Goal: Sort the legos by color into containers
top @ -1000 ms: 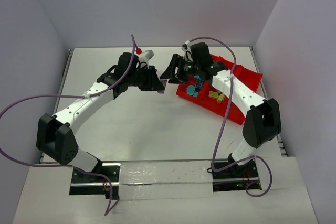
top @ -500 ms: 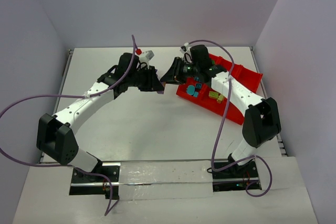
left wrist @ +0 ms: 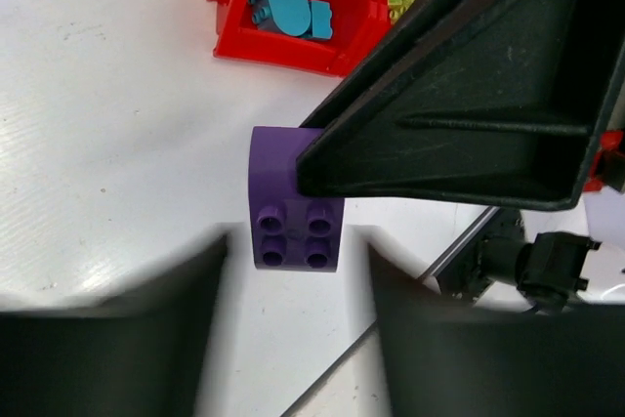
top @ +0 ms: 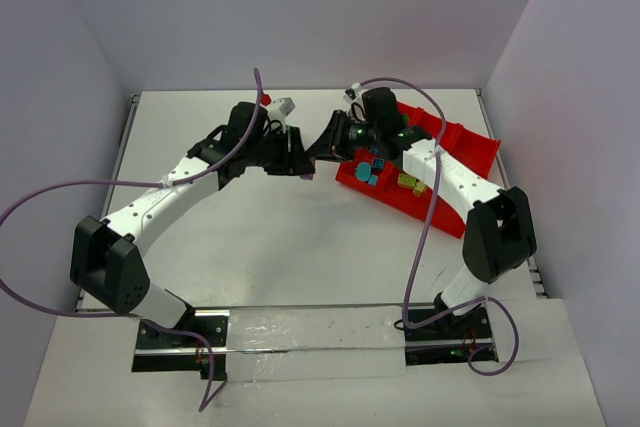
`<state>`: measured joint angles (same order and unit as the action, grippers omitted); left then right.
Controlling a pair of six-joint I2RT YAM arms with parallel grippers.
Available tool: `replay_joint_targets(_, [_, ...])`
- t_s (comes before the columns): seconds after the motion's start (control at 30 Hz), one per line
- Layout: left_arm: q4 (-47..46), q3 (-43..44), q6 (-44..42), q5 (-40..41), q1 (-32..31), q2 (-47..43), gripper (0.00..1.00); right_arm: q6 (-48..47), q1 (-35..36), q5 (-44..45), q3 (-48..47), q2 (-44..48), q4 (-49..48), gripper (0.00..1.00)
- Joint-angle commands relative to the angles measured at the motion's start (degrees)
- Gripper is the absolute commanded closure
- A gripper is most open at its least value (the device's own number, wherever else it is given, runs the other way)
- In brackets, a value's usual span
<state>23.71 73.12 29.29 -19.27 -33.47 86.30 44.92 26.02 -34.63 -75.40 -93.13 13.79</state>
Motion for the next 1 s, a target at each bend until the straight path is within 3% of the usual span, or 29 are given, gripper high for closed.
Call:
replay_joint_targets(0.0, [-1.53,2.85,-0.66,0.23,0.08,0.20,0.04,-1.85,0.26,2.49,-0.14,3.71,0.31,1.00])
replay_joint_targets(0.33, [0.25,2.99,-1.93,1.23,0.08,-0.66,0.01,-1.15,-1.59,8.41,1.83,6.07,0.35,1.00])
replay_joint_targets(0.67, [2.52,4.82,-4.48,3.40,0.63,-4.36,0.01,-12.14,-17.29,22.54,-1.05,10.95,10.55,1.00])
replay_joint_targets(0.97, [-0.73,5.65,-1.93,1.55,0.87,-1.12,0.01,-17.78,-28.22,35.16,-5.76,6.44,11.05,1.00])
